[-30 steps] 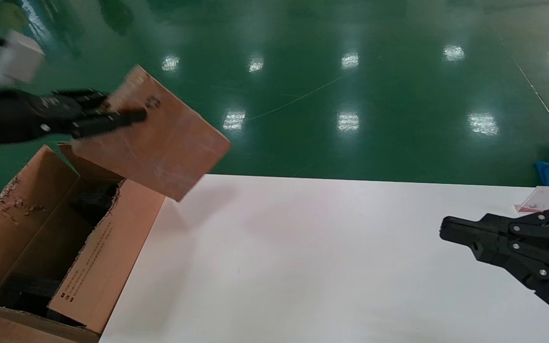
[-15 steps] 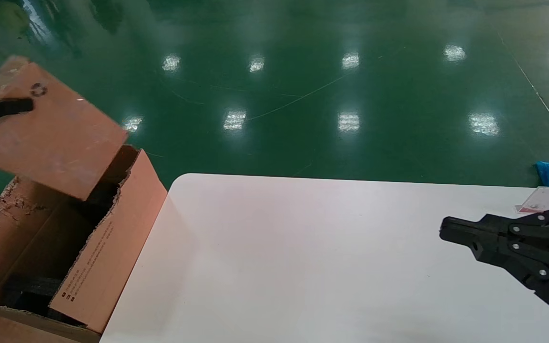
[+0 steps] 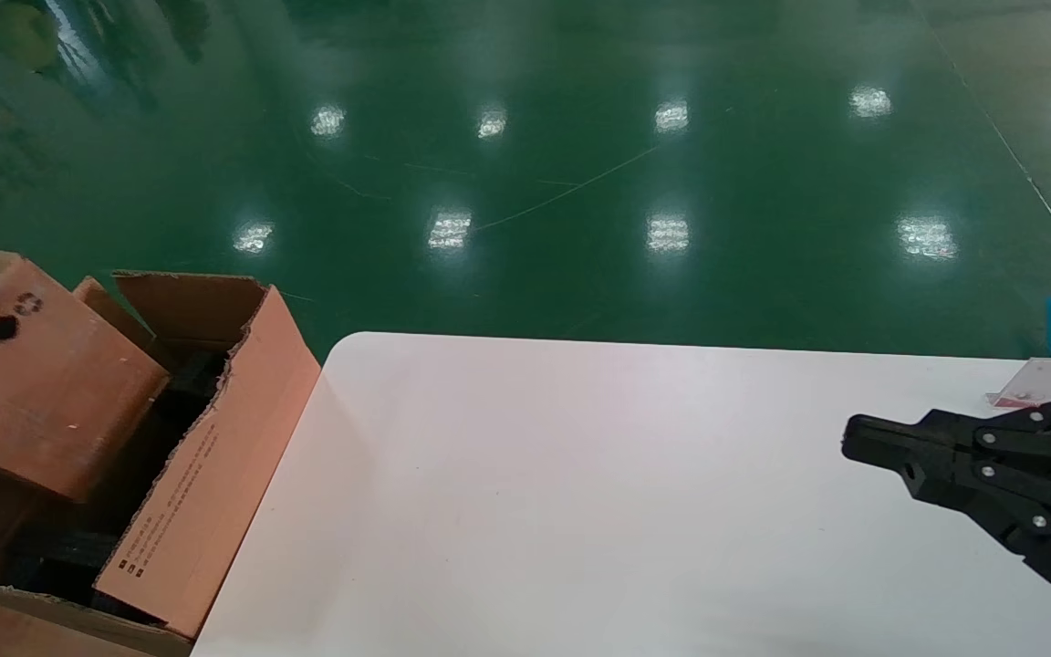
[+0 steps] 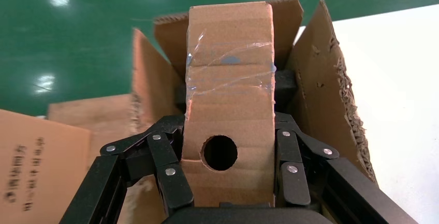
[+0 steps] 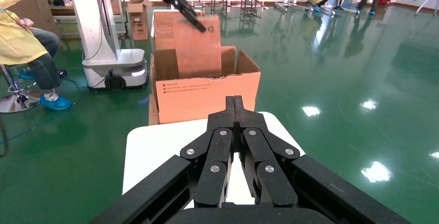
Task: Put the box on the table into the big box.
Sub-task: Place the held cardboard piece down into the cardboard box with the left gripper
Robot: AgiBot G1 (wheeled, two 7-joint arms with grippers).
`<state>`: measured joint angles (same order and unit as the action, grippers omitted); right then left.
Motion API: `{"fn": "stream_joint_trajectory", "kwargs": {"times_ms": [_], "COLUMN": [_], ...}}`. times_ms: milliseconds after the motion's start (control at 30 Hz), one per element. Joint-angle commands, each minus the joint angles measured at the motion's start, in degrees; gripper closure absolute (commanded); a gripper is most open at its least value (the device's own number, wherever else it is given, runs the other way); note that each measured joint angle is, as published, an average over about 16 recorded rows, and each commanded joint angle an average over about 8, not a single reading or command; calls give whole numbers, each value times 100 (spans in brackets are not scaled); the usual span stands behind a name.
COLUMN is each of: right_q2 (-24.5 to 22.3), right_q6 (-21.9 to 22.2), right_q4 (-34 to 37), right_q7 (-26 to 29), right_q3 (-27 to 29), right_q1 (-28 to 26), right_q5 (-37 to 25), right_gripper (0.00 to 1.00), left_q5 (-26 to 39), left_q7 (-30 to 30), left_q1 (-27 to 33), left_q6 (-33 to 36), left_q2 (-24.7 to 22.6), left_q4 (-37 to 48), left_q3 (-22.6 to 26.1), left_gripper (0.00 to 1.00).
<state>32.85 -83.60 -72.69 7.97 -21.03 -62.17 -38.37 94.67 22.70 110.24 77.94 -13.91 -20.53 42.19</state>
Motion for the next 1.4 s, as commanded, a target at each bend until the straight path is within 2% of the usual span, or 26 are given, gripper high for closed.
{"fn": "stream_joint_trajectory", "kwargs": {"times_ms": [33,233,533,900,1400], "right_q2": [0,0,0,-1,-1], "right_q6": [0,0,0,1,1], "right_q4": [0,0,0,0,0], "right_q7": [0,0,0,-1,-1], "right_q3": [0,0,-1,-2,-2], "right_q1": [0,0,0,0,-1], "right_q5": [0,0,1,1,2], "right_gripper": [100,100,100,100,100], "left_q5": [-144,-555,-907,-1116,-1481], "left_q7": [-148,-695,-1288,-1724,-2081], "left_q1": [-252,-927,-1455,-1747,-2163], "left_q6": [-185,-762,-1463,-2064,-2410], "left_q2": [-99,-431,-584,-586,-820], "left_q4": [277,860,1266,1666,2159], "left_q3": [11,-108,-298,-438,-689], "left_gripper": [100,100,100,100,100]}}
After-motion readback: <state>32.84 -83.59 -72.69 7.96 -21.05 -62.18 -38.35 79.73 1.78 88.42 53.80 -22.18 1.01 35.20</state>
